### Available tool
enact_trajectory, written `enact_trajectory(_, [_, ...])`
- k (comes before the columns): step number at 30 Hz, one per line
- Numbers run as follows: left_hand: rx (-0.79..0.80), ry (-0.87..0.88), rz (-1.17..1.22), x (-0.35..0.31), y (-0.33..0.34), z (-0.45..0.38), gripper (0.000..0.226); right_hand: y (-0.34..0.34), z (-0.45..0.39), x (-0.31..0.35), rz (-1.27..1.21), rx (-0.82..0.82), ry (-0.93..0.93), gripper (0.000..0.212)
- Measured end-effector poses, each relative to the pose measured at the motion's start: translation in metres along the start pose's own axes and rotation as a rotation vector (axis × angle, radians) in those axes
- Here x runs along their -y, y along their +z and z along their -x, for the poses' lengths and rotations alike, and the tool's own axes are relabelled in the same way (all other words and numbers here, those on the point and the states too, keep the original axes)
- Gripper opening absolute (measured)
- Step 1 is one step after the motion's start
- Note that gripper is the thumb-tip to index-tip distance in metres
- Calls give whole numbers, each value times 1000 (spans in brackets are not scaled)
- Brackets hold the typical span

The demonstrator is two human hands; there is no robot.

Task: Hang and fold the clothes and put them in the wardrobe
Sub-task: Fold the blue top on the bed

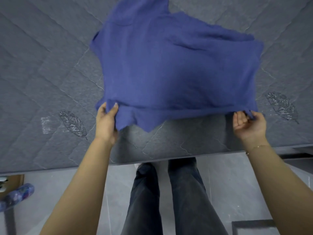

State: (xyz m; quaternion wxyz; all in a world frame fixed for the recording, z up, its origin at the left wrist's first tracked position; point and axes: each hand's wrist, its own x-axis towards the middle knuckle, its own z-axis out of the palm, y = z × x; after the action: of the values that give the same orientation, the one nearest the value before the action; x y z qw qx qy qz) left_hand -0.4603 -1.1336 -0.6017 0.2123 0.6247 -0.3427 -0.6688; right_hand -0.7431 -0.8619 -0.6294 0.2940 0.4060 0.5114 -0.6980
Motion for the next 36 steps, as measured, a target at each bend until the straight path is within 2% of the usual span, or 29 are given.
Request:
enact_trajectory(2, [15, -2, 47, -19, 21, -22, 39, 23, -6, 12, 5, 48, -4, 23])
enact_trajectory(5, [4, -43, 122, -24, 39, -44, 37, 47, -22, 24, 35, 55, 17, 16])
enact_trajectory(6, [-47, -33, 98, -19, 39, -46, 32, 50, -27, 25, 61, 27, 27, 10])
enact_trajectory(8, [-203, -23, 66, -2, 31, -43, 11, 51, -29, 23, 205, -45, 37, 15])
enact_trajectory(10, [-340, -73, 38, 23, 20, -35, 14, 43, -28, 13, 347, -118, 44, 20])
enact_trajectory(12, [-394, -169, 79, 44, 11, -28, 11, 27, -28, -2, 424, -187, 58, 18])
enact_trajectory(13, [-386, -218, 115, 52, 7, -26, 5, 18, -30, -8, 418, -216, 78, 15])
enact_trajectory(16, [-275, -281, 228, 59, 4, -35, 40, 7, -31, -19, 323, -220, 125, 11])
enact_trajectory(17, [-230, -271, 254, 56, 5, -40, 43, 7, -32, -20, 285, -190, 115, 10])
enact_trajectory(18, [-199, -259, 295, 52, 8, -46, 39, 7, -33, -20, 248, -152, 91, 7])
enact_trajectory(21, [-182, -223, 351, 40, 19, -61, 23, 16, -36, -16, 188, -22, 5, 29])
enact_trajectory(25, [-270, -176, 403, 34, 26, -71, 31, 27, -49, -3, 46, 23, 10, 21])
enact_trajectory(28, [-368, -128, 468, 29, 23, -69, 43, 28, -59, 9, -66, -30, 22, 32])
enact_trajectory(30, [-455, -72, 483, 27, 20, -59, 40, 25, -62, 18, -89, -75, 13, 40])
enact_trajectory(33, [-469, -4, 516, 32, 12, -32, 20, 10, -58, 30, -82, -81, 2, 42])
enact_trajectory(36, [-452, -22, 458, 50, -4, -4, 30, -17, -48, 35, 17, -68, -14, 37])
